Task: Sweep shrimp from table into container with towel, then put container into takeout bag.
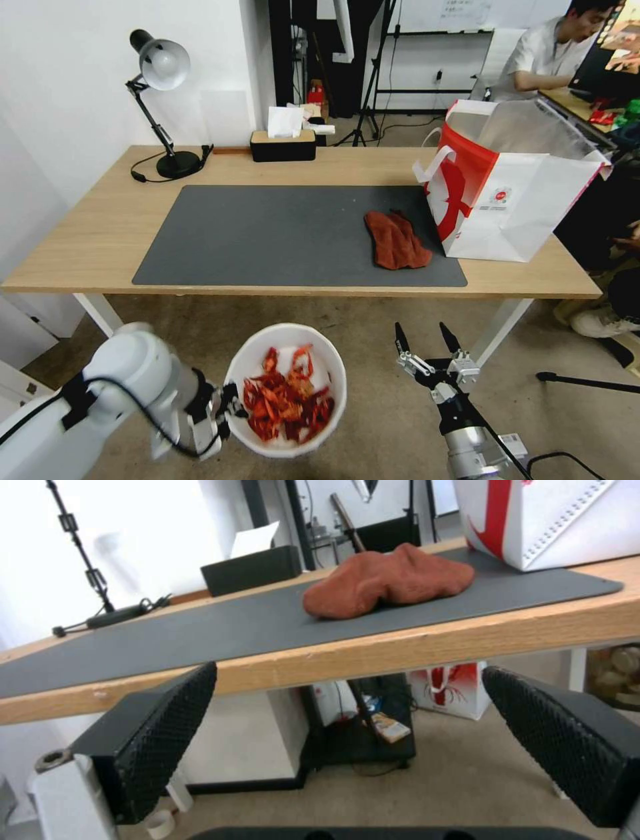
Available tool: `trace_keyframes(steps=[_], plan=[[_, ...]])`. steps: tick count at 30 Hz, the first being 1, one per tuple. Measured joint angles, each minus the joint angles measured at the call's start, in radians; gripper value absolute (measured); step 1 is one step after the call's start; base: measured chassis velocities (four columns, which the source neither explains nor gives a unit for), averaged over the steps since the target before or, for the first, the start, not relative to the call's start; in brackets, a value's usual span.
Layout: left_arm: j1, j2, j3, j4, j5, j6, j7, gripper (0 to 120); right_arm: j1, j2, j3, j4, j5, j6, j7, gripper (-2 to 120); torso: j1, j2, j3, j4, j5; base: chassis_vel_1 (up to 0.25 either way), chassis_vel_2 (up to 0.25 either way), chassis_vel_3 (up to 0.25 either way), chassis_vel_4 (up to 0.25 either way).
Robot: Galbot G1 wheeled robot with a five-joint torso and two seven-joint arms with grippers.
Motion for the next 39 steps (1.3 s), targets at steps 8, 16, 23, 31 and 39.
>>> trace_keyframes(steps=[8,16,23,31,39], plan=[[-0.094,0.140,-0.121,-0.146,-0.260,0.137,0.007,0,-0.012,-0.002,0.001,-0.006,-0.004,0.000,-0.002,100,0.000,0.000,0.000,-0.0001,0.0001,0.000,0.000,0.000,0.000],[-0.327,0.254,-0.046,-0.031,-0.506,0.224,-0.132,0,-0.018,0.017,-0.003,-0.008,-0.025,0.000,0.002,100,0.000,0.000,0.000,-0.0006,-0.0004,0.000,0.000,0.000,0.000],[-0.517,0.269,0.031,0.132,-0.582,0.236,-0.194,0,-0.008,0.018,-0.011,-0.016,-0.029,0.000,0.004,100,0.000,0.000,0.000,-0.0001,-0.0001,0.000,0.000,0.000,0.000],[-0.851,0.197,0.308,0.323,-0.594,0.216,-0.203,0,-0.040,0.058,0.004,-0.013,-0.056,0.000,0.007,100,0.000,0.000,0.000,-0.0001,-0.0004,0.000,0.000,0.000,0.000],[-1.096,0.075,0.536,0.445,-0.586,0.226,-0.203,0,-0.064,0.079,0.021,-0.005,-0.076,0.000,0.008,100,0.000,0.000,0.000,-0.0004,0.0003,0.000,0.000,0.000,0.000]])
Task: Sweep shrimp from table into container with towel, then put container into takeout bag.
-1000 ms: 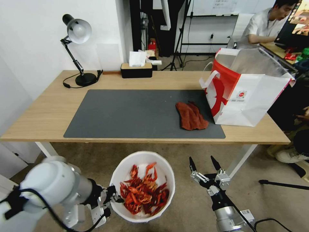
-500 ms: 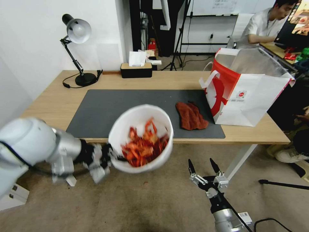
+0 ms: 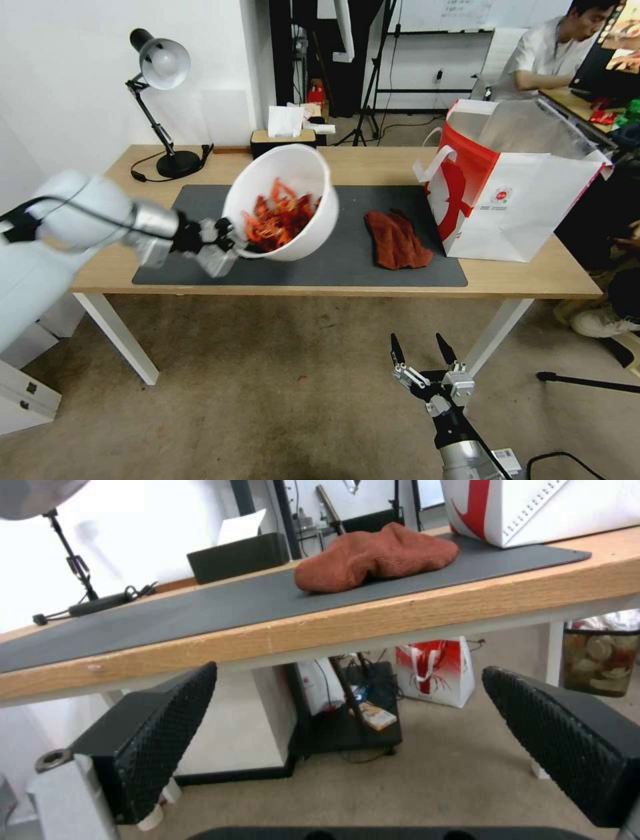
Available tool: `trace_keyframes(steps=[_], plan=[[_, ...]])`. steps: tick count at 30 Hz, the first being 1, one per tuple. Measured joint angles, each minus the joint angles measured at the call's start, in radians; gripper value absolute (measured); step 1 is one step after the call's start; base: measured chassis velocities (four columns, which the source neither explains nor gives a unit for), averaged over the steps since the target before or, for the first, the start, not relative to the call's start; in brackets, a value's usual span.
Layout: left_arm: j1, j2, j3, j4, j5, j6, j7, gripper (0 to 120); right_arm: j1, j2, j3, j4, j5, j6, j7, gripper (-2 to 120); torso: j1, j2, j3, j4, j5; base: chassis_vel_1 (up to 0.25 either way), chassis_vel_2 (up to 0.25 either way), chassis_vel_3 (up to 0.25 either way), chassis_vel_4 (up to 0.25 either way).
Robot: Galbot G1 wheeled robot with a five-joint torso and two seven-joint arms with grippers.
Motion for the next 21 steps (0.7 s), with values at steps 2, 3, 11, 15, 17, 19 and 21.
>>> trace_keyframes(steps=[2,3,11,15,17,19,21], plan=[[-0.045,-0.033,0.041,0.030,0.009,0.007,0.000,0,-0.002,0.007,0.001,0.001,-0.006,0.000,0.000,100,0.000,0.000,0.000,0.0004,-0.0003,0.000,0.000,0.000,0.000],[-0.072,-0.053,0.063,0.046,0.012,0.012,-0.001,0,-0.004,0.012,0.001,0.001,-0.010,0.000,0.000,100,0.000,0.000,0.000,0.0005,-0.0002,0.000,0.000,0.000,0.000],[-0.253,-0.178,0.220,0.168,0.013,0.050,-0.040,0,-0.004,0.024,0.006,-0.001,-0.015,0.000,0.002,100,0.000,0.000,0.000,0.0002,-0.0002,0.000,0.000,0.000,0.000],[-0.353,-0.301,0.279,0.279,0.013,0.042,-0.044,0,0.006,0.023,0.009,-0.002,-0.015,0.000,0.006,100,0.000,0.000,0.000,0.0004,-0.0002,0.000,0.000,0.000,0.000],[-0.408,-0.386,0.298,0.346,0.013,0.032,-0.044,0,0.008,0.021,0.009,-0.006,-0.015,-0.001,0.007,100,0.000,0.000,0.000,-0.0002,0.0002,0.000,0.000,0.000,0.000],[-0.438,-0.432,0.310,0.384,0.015,0.027,-0.045,0,0.008,0.021,0.009,-0.008,-0.015,-0.002,0.007,100,0.000,0.000,0.000,-0.0007,0.0003,0.000,0.000,0.000,0.000],[-0.488,-0.512,0.333,0.471,0.025,0.014,-0.045,0,0.008,0.026,0.009,-0.012,-0.015,-0.002,0.007,100,0.000,0.000,0.000,-0.0002,0.0006,0.000,0.000,0.000,0.000]])
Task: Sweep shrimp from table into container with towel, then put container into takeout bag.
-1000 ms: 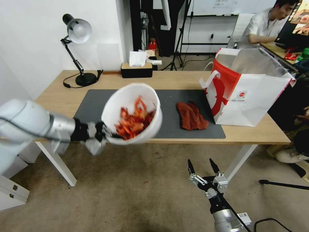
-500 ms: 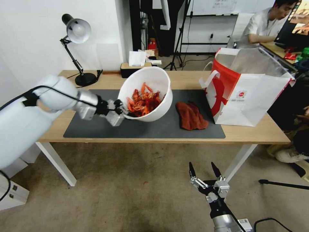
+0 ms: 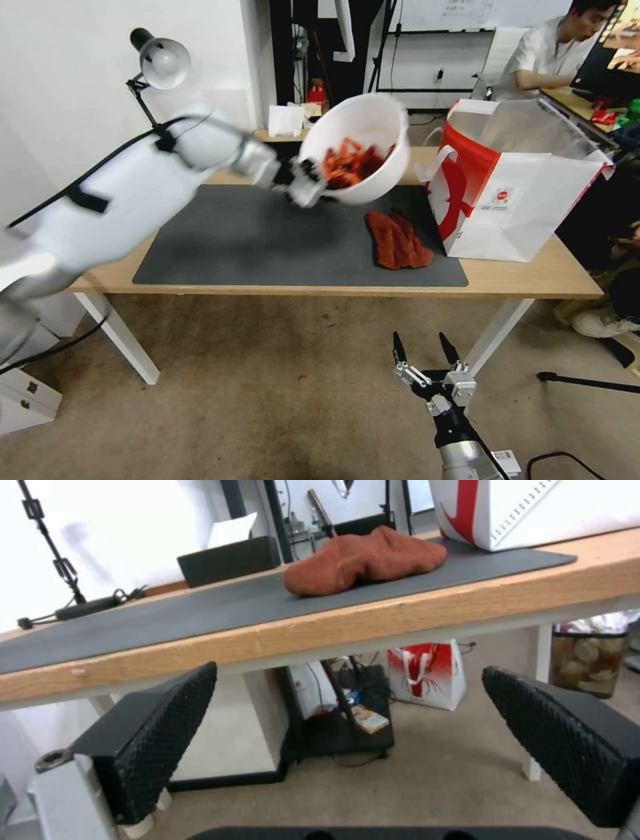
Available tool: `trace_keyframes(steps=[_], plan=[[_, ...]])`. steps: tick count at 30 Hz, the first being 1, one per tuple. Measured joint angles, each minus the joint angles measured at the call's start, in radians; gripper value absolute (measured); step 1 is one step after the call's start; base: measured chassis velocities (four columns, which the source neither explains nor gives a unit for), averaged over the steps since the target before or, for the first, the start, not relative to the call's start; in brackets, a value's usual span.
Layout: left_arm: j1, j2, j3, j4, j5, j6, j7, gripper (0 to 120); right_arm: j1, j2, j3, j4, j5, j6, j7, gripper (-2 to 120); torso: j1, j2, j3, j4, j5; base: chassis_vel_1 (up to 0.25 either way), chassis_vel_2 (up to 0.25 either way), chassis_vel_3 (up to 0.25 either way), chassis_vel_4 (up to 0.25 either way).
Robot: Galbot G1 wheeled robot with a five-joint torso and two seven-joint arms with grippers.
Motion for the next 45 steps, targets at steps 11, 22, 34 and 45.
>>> trace_keyframes(steps=[11,22,34,45], plan=[[-0.059,-0.198,-0.038,0.258,0.058,-0.038,-0.041,0,-0.004,0.004,0.004,-0.009,0.002,-0.006,-0.004,100,0.000,0.000,0.000,0.0004,-0.0007,0.000,0.000,0.000,0.000],[-0.089,-0.320,-0.092,0.358,0.079,-0.035,-0.099,0,0.007,-0.007,0.006,-0.021,0.010,-0.008,-0.004,100,0.000,0.000,0.000,0.0006,-0.0007,0.000,0.000,0.000,0.000],[-0.133,-0.479,-0.075,0.490,0.097,-0.042,-0.135,0,0.007,-0.021,0.017,-0.026,0.039,-0.016,-0.001,100,0.000,0.000,0.000,0.0004,-0.0007,0.000,0.000,0.000,0.000],[-0.136,-0.517,-0.049,0.510,0.102,-0.046,-0.147,0,-0.001,-0.015,0.026,-0.033,0.046,-0.017,-0.001,100,0.000,0.000,0.000,0.0006,-0.0008,0.000,0.000,0.000,0.000]])
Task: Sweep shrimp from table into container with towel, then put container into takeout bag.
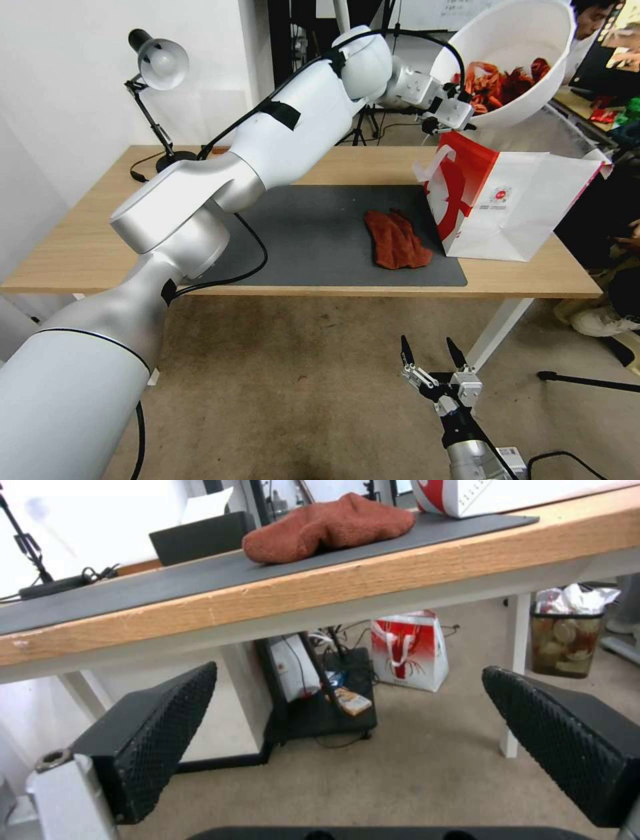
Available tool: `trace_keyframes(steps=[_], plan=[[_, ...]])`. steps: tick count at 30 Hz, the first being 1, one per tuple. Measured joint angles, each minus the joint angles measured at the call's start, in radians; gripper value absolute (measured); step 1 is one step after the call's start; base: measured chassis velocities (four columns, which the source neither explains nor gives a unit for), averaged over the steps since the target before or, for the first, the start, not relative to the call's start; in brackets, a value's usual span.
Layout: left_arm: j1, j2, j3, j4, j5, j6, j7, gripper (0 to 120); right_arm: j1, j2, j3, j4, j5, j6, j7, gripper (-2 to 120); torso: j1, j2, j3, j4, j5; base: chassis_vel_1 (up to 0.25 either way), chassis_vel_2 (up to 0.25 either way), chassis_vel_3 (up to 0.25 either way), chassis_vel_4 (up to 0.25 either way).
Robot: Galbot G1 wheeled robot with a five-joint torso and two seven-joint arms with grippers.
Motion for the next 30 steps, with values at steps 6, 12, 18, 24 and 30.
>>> trace_keyframes(steps=[6,12,18,24,30], plan=[[0.021,0.010,0.031,-0.042,0.004,0.001,0.005,0,-0.001,-0.003,0.000,-0.002,0.007,-0.003,0.001,100,0.000,0.000,0.000,-0.0001,-0.0001,0.000,0.000,0.000,0.000],[0.023,0.026,0.055,-0.085,0.009,0.032,-0.027,4,0.000,-0.002,0.000,-0.004,0.010,-0.007,0.001,100,0.000,0.000,0.000,-0.0002,0.0000,0.000,0.000,0.000,0.000],[0.019,0.039,0.076,-0.112,0.004,0.051,-0.039,26,0.002,0.001,-0.002,-0.009,0.010,-0.011,0.002,100,0.000,0.000,0.000,-0.0001,-0.0001,0.000,0.000,0.000,0.000],[0.017,0.043,0.078,-0.118,0.001,0.055,-0.056,47,0.006,0.000,-0.005,-0.015,0.010,-0.015,0.002,100,0.000,0.000,0.000,-0.0001,-0.0001,0.000,0.000,0.000,0.000],[0.017,0.053,0.085,-0.137,-0.014,0.065,-0.071,68,0.009,0.004,-0.009,-0.017,0.010,-0.020,0.003,100,0.000,0.000,0.000,-0.0002,-0.0001,0.000,0.000,0.000,0.000]])
